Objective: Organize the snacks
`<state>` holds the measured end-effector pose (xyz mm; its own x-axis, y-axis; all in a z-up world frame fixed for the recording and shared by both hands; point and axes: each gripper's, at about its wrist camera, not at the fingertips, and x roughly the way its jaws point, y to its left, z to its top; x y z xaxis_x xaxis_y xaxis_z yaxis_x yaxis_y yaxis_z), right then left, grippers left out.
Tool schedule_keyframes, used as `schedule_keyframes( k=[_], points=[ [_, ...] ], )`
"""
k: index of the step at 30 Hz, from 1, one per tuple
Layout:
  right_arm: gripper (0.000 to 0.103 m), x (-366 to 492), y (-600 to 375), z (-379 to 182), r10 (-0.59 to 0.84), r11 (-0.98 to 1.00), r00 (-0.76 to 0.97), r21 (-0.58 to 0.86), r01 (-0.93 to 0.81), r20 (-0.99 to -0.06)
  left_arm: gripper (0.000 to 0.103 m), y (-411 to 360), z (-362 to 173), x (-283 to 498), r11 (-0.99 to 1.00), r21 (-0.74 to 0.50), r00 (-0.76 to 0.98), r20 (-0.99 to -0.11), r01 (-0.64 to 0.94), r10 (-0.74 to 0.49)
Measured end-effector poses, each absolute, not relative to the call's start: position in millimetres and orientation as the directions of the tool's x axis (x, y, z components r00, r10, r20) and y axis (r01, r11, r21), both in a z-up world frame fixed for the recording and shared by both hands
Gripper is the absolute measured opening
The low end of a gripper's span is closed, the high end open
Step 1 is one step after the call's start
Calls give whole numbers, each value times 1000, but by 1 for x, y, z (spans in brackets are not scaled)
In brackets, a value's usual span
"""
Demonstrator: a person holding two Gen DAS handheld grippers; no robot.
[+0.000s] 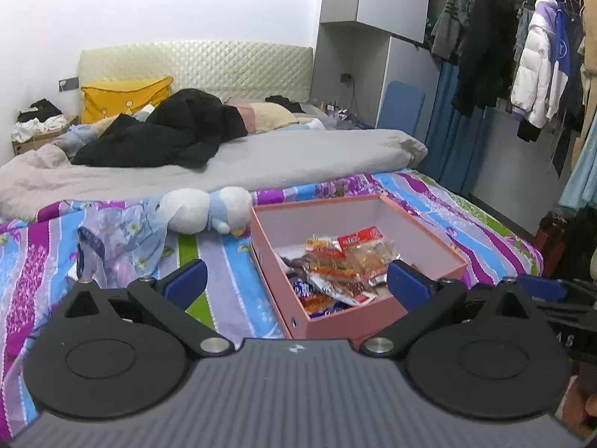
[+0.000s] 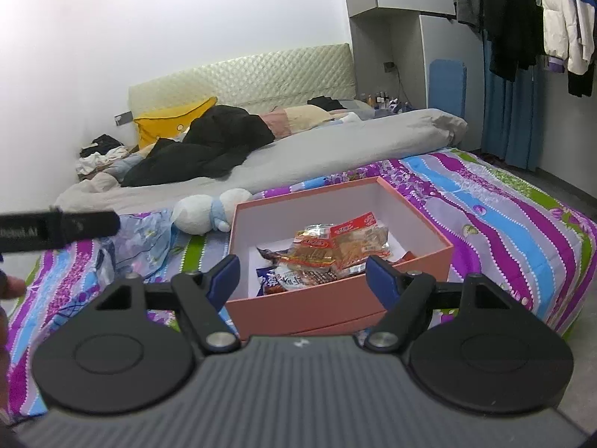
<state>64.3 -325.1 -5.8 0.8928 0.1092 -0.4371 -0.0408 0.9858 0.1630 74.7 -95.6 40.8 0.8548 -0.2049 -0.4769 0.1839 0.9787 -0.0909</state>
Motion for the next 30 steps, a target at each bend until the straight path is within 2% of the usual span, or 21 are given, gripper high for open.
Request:
schedule_keyframes(
  k=[11,12,13,15,30],
  points=[
    [76,58,-321,-9,109,988,891,149,-47,-440,103,-89,31,70,980,-102,846,-495,169,-197],
    [79,58,-322,-9,112,986,891,157,-47,-439,103,-88,30,70,981,-104,846,-495,167,-196],
    [93,59,-322,-9,112,985,891,165,-43,-439,103,-87,30,70,981,-104,847,-496,163,-193],
    [100,59,-324,-9,107,985,897,171,-36,-428,103,-84,30,72,982,-106,847,-497,159,-191],
    [100,60,-323,-9,78,988,898,154,-11,-434,103,-83,30,73,979,-121,839,-505,162,-201]
  ],
)
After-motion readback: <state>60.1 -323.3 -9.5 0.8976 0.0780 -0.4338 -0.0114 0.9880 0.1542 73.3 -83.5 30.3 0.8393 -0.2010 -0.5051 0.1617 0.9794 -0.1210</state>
